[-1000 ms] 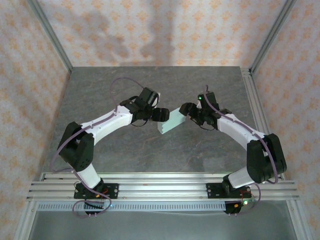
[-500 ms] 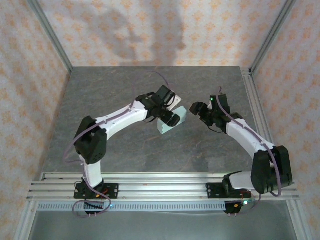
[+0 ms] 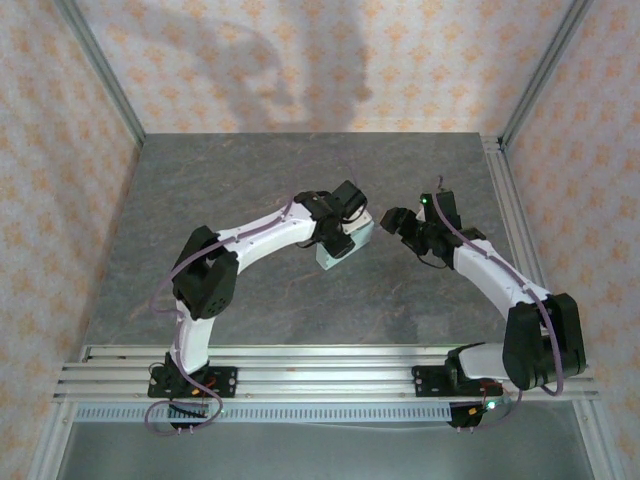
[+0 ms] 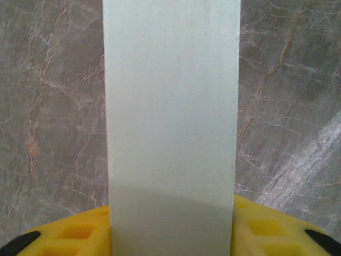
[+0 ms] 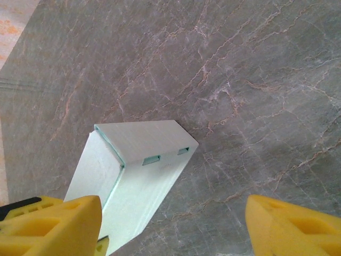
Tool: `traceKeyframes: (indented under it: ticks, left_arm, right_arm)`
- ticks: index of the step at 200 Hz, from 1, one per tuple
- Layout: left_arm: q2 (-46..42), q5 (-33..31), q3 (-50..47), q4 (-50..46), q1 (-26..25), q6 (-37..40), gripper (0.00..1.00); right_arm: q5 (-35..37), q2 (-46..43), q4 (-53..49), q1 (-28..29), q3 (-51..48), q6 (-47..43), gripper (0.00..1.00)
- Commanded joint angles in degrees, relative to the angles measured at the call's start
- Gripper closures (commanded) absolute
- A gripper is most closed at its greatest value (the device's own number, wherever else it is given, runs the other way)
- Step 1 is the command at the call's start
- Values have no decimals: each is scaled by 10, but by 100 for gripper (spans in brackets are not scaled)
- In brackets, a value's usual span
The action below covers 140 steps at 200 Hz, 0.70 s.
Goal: Fold the paper box
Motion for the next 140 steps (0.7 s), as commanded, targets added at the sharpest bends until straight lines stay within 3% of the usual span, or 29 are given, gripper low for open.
traceKeyframes:
  ticks: [1, 21, 84, 112, 140]
  left_arm:
    - [-16, -56, 10, -33, -1, 4, 63]
    - [-25, -110, 6, -42, -2, -10, 63]
    - [-8, -399, 10, -73, -2, -102, 65]
    - [48, -459, 53, -147, -2, -161, 65]
    - [80, -428, 70, -167, -3, -184, 58]
  right_arm:
    - [14, 0, -1, -3, -5, -12, 29]
    - [11, 5, 4, -3, -5, -12, 29]
    - [0, 23, 17, -2, -3, -8, 29]
    - [-4, 26, 21, -2, -1, -7, 29]
    - [0, 22, 17, -2, -5, -11, 29]
